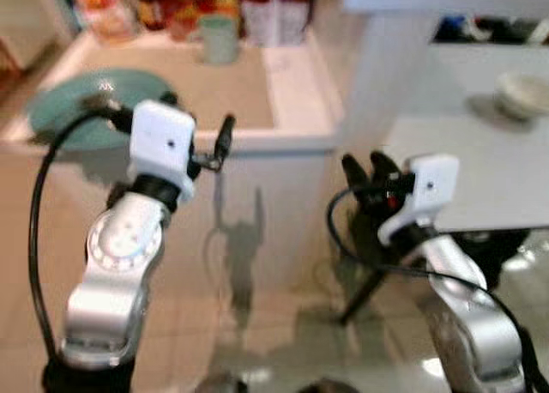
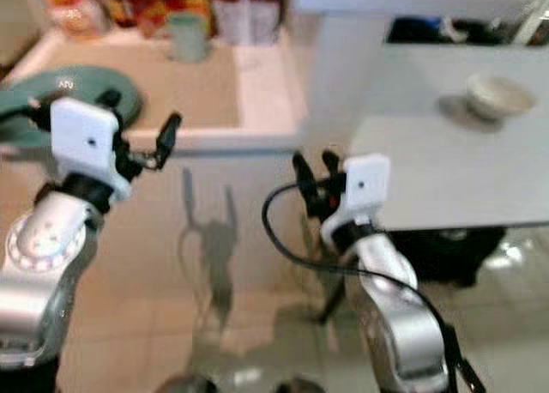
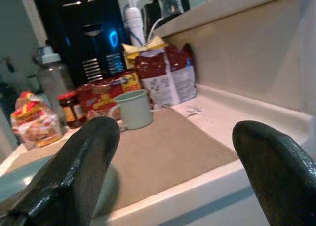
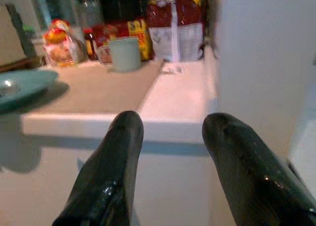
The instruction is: Setting the table
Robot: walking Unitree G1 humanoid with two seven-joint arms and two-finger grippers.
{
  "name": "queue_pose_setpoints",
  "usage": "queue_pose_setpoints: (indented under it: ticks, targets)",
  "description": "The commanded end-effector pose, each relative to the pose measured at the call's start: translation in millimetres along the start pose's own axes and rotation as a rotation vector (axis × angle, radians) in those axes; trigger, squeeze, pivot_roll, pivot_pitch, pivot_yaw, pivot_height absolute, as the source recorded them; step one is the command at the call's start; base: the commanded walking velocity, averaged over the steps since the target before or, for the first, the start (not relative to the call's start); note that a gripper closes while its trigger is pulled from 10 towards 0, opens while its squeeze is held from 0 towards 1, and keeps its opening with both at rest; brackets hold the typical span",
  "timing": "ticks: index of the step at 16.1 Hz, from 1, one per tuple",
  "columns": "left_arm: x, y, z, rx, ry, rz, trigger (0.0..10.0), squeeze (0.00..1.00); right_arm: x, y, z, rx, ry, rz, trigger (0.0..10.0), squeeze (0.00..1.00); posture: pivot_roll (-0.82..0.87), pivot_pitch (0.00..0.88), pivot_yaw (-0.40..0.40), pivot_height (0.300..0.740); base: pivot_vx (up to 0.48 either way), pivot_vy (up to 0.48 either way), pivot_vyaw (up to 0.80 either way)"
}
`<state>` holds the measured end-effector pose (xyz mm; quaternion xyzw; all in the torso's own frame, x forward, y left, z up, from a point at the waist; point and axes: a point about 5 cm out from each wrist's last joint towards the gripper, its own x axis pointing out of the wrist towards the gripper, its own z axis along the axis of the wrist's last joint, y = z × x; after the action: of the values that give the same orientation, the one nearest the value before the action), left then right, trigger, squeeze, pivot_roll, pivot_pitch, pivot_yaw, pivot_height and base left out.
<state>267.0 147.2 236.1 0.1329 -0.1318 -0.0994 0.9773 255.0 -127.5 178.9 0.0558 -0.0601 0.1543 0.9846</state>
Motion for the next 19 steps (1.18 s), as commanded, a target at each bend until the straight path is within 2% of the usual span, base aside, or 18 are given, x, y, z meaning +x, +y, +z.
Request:
queue_pose_setpoints:
  ticks: [1, 5, 7, 11, 13, 14, 17, 19]
  targets:
    - [1.9, 5.2, 5, 0.012, -0.004, 0.002, 10.0, 0.0, 1.2, -1.0, 7, 0.005, -0.022, 0.003, 10.0, 0.0, 0.06, 0.084, -0.054, 0.74, 0.0, 0.48, 0.0]
    - [11.5, 11.1, 13, 0.05, -0.007, -0.056, 10.0, 0.0, 5.8, -2.2, 8, 0.025, -0.014, 0.005, 10.0, 0.0, 0.07, 0.072, -0.064, 0.74, 0.0, 0.48, -0.8]
    - [18.5, 7.7, 13, 0.018, -0.014, -0.056, 10.0, 0.0, 6.9, -2.0, 12, 0.021, -0.026, 0.01, 10.0, 0.0, 0.06, 0.072, -0.054, 0.74, 0.0, 0.48, -0.8]
    - [19.3, -2.6, 10, 0.003, 0.032, -0.1, 10.0, 0.0, 2.6, -11.4, 16, 0.01, -0.027, -0.022, 10.0, 0.0, 0.06, 0.074, -0.047, 0.74, 0.0, 0.48, -0.8]
    - [26.2, -2.4, 7, -0.049, 0.07, -0.09, 10.0, 0.0, 2.7, -13.9, 20, 0.004, -0.031, -0.018, 10.0, 0.0, 0.05, 0.076, -0.049, 0.74, 0.0, 0.24, 0.0]
    - [27.9, -3.1, 9, -0.058, 0.056, -0.079, 10.0, 0.0, 3.6, -13.0, 21, 0.002, -0.026, 0.003, 10.0, 0.0, 0.04, 0.072, -0.045, 0.74, 0.0, 0.0, 0.0]
    - [24.2, -6.6, 8, -0.043, 0.039, -0.073, 10.0, 0.0, 3.4, -13.2, 22, -0.007, -0.019, 0.026, 10.0, 0.0, 0.05, 0.07, -0.05, 0.74, 0.0, 0.0, 0.0]
    - [10.8, -9.0, 0, -0.093, 0.05, -0.086, 10.0, 0.0, 2.0, -12.6, 23, 0.004, -0.019, 0.025, 10.0, 0.0, 0.05, 0.067, -0.051, 0.74, 0.0, 0.0, 0.0]
